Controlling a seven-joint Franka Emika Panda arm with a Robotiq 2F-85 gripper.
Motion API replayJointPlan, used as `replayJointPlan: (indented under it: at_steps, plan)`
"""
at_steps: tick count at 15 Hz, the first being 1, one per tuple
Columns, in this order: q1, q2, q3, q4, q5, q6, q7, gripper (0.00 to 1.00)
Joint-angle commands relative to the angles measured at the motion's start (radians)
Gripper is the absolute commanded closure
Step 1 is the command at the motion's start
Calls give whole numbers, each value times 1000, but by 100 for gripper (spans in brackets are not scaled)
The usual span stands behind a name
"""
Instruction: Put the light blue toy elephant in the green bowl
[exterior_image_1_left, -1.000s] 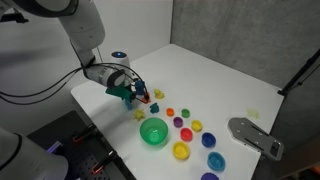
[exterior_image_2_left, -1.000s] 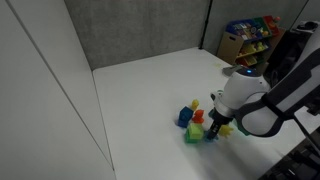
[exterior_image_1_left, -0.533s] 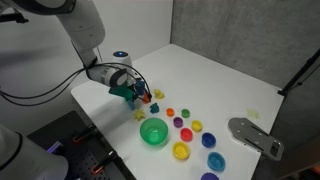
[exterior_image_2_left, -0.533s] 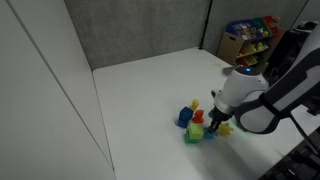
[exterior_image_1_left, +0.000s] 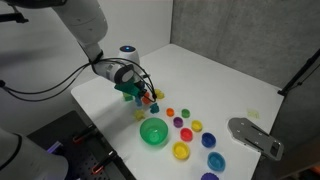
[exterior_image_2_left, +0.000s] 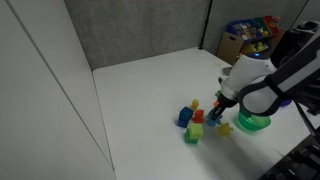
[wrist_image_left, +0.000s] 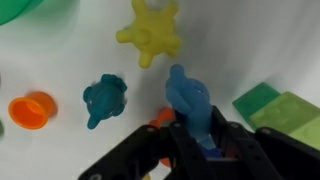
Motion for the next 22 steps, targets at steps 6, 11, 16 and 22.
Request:
replayJointPlan:
  at_steps: [6, 11, 16, 22]
  plan:
    - [-47, -162, -93, -13, 7, -155, 104, 90]
    - [-58, -241, -183, -10, -31, -294, 186, 90]
    - [-91, -257, -245, -13, -76, -411, 250, 92]
    - [-141, -198, -229, -73, -36, -326, 207, 91]
